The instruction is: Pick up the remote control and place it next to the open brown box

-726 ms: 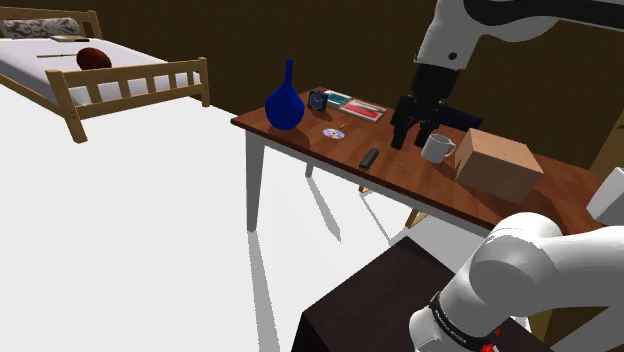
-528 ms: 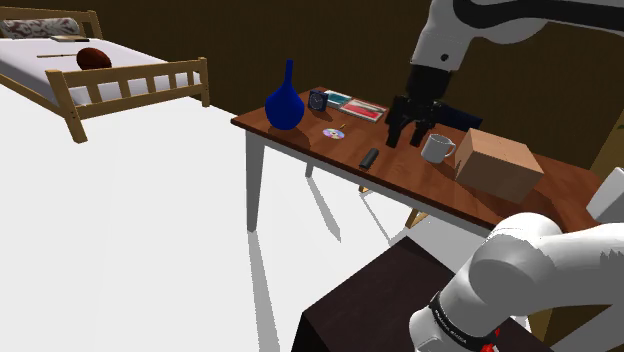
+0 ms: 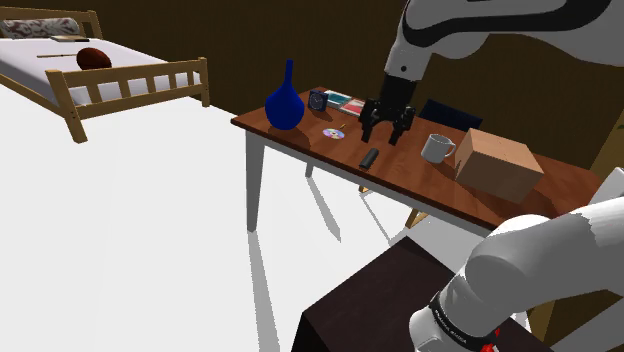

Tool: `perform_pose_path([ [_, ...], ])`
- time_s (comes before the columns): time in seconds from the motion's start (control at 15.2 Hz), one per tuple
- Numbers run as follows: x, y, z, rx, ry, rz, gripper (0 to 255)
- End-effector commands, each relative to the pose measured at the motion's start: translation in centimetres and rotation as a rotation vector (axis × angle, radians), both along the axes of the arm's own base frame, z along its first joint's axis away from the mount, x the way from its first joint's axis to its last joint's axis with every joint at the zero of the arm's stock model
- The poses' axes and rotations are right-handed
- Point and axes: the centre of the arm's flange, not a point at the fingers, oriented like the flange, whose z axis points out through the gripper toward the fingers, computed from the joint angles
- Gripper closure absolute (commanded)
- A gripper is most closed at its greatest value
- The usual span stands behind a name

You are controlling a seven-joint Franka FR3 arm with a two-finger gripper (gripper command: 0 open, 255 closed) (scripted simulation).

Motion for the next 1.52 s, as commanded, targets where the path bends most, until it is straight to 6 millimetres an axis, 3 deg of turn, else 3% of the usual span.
perform_pose_path([
  [0.0, 2.1, -1.4, -1.2, -0.001, 0.008, -0.056, 0],
  [0.73, 11.2, -10.9, -7.6, -0.004, 0.053, -0.355, 0],
  [1.45, 16.8, -22.6, -14.3, -0.007, 0.098, -0.655, 0],
])
